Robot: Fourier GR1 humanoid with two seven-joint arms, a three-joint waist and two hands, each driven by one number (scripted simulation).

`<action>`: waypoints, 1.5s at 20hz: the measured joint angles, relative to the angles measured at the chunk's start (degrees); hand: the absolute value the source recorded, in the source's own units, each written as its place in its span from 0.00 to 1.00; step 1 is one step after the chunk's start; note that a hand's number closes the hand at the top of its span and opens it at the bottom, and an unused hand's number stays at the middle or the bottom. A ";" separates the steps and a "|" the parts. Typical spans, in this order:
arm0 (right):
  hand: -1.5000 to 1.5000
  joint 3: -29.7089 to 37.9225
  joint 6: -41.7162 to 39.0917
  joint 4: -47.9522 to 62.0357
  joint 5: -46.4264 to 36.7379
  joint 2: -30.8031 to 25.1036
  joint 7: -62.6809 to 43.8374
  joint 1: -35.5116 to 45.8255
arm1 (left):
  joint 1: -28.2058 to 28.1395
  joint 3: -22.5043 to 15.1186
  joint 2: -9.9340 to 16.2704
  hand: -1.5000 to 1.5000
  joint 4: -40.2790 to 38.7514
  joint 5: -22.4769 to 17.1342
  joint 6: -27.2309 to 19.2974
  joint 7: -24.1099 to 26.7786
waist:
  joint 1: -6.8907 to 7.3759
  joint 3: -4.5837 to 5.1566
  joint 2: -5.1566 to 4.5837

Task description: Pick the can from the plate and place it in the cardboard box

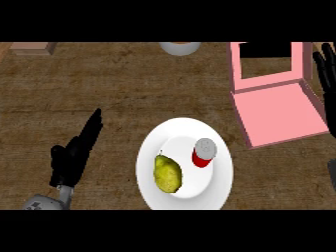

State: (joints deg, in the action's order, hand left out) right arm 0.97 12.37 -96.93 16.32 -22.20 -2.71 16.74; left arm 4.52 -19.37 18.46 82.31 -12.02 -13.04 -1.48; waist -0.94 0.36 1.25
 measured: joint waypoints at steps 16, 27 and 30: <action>0.00 -18.70 22.17 -13.38 -48.73 -2.28 -15.17 -23.46 | -2.01 11.20 1.05 0.50 -4.60 -0.83 -7.13 0.93 | -1.01 0.00 -0.71; 0.00 -27.48 -3.40 -35.23 -69.86 -2.01 -49.75 -25.60 | 0.35 11.50 -0.60 0.50 -6.71 0.12 -7.35 1.34 | 0.37 -0.04 -1.08; 0.00 -29.62 -11.84 -35.61 -70.12 0.03 -56.39 -20.21 | 0.64 11.20 -0.53 0.50 -6.18 0.51 -7.05 0.71 | 1.16 -0.08 -1.19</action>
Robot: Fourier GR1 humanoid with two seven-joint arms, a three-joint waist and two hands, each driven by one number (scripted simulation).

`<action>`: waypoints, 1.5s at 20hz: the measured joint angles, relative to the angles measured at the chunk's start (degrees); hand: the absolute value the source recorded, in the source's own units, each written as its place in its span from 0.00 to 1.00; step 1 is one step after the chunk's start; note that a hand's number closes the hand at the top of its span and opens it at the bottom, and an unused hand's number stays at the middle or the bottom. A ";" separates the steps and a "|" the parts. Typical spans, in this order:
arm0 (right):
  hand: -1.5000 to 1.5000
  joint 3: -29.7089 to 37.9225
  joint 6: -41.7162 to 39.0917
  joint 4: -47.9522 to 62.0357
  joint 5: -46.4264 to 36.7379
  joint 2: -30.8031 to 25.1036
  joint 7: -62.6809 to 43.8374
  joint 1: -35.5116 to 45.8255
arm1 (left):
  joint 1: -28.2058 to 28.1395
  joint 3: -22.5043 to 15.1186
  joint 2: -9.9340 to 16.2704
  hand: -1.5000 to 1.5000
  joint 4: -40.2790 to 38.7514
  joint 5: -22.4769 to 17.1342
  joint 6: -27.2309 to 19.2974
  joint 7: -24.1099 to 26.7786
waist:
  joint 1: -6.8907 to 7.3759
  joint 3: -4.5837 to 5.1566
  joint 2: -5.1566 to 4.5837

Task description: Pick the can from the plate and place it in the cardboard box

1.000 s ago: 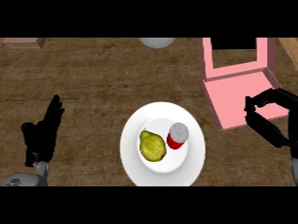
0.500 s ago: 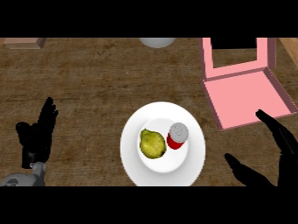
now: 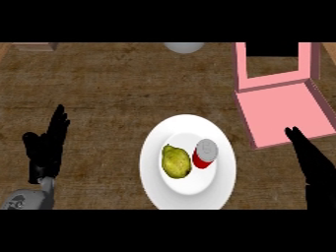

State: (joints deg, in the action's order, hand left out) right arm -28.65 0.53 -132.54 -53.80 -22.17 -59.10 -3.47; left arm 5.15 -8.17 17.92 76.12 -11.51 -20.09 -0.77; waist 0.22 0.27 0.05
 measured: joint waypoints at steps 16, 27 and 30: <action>0.00 -2.74 -15.81 12.89 -0.18 17.38 -8.06 12.70 | 1.09 0.06 -2.03 0.50 -2.09 1.27 0.29 0.75 | 0.36 -0.09 -0.08; 0.00 -2.23 -16.46 22.06 0.92 20.90 -10.85 19.07 | -0.15 1.10 -1.69 0.50 -1.85 1.06 1.98 1.68 | 0.38 -0.14 -0.03; 0.00 -2.39 -16.31 23.33 1.36 21.01 -11.35 19.57 | 0.71 1.83 -1.32 0.50 -2.07 1.00 1.97 0.87 | 0.21 -0.15 0.02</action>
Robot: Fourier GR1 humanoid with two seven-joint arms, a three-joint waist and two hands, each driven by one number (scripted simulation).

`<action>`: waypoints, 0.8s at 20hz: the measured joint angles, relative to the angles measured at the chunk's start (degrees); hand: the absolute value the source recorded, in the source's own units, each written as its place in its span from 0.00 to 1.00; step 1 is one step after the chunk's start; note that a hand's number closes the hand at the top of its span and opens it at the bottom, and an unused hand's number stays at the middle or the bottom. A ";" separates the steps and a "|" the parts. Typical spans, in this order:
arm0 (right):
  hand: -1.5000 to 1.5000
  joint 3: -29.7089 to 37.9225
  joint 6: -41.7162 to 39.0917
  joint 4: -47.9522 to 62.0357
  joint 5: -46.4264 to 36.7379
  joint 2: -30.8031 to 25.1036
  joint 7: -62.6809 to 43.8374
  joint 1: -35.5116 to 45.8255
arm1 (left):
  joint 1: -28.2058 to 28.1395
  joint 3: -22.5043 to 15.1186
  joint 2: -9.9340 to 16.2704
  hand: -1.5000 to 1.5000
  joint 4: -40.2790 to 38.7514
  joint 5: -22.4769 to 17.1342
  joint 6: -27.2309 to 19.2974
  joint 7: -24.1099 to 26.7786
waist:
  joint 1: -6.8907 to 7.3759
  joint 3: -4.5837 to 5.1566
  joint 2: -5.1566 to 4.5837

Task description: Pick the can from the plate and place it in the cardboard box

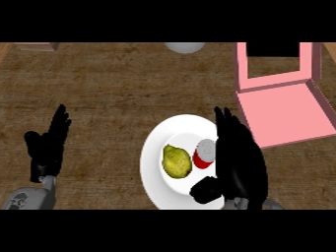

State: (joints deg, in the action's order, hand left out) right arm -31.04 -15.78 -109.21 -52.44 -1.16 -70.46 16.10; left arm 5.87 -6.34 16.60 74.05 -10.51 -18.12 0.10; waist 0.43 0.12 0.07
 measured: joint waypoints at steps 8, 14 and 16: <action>0.00 0.07 1.75 5.27 0.43 0.09 -0.59 1.67 | 0.82 -0.15 -0.58 0.50 -0.07 0.84 -0.20 -1.01 | -0.02 -0.03 -0.01; 0.00 2.27 2.35 8.80 1.64 0.10 -0.73 3.77 | -0.98 -0.43 -1.02 0.50 1.42 1.21 -0.15 -0.56 | 0.18 -0.03 0.08; 0.00 2.67 2.17 9.50 1.68 0.10 -0.64 4.04 | -0.77 -0.32 -1.15 0.50 1.29 1.49 -0.42 -0.70 | 0.02 -0.03 0.07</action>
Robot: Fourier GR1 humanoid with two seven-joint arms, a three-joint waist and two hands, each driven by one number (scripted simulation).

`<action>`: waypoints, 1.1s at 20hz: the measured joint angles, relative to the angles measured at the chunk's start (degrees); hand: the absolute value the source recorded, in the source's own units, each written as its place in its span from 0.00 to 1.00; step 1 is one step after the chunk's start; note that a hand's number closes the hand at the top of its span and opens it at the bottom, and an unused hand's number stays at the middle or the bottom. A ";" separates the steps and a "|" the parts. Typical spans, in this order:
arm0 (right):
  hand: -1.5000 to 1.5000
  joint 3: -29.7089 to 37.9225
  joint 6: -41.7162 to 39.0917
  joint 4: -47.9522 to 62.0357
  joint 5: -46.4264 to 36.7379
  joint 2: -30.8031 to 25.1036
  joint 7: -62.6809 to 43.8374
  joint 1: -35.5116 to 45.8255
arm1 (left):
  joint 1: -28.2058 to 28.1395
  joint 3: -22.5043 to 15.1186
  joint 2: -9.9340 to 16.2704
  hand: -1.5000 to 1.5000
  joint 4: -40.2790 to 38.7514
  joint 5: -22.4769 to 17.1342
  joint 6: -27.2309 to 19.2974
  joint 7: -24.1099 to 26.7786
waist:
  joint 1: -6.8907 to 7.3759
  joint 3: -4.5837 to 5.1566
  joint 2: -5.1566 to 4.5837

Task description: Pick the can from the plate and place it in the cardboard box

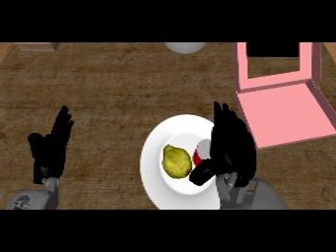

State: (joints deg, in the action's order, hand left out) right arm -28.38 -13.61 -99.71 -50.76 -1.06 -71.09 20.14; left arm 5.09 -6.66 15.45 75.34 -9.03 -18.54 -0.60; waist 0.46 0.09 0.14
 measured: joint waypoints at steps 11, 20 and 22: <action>0.00 1.04 0.60 6.21 0.92 0.07 0.71 1.10 | 0.40 1.02 -0.53 0.50 -1.06 0.44 0.48 0.55 | -0.09 -0.04 -0.11; 0.00 0.80 2.49 9.90 1.11 0.13 1.48 1.08 | 0.53 1.46 -1.11 0.50 -0.78 1.11 0.81 0.40 | -0.10 -0.07 -0.08; 0.00 1.12 2.81 10.65 0.83 0.16 2.30 0.75 | 0.40 1.65 -1.59 0.50 -1.81 1.13 1.23 1.41 | -0.21 -0.06 -0.11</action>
State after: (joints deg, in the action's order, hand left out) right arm -27.25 -10.80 -89.06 -49.93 -0.90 -68.79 20.90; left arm 5.49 -5.01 13.86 73.53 -7.89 -17.31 0.81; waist 0.25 0.03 0.04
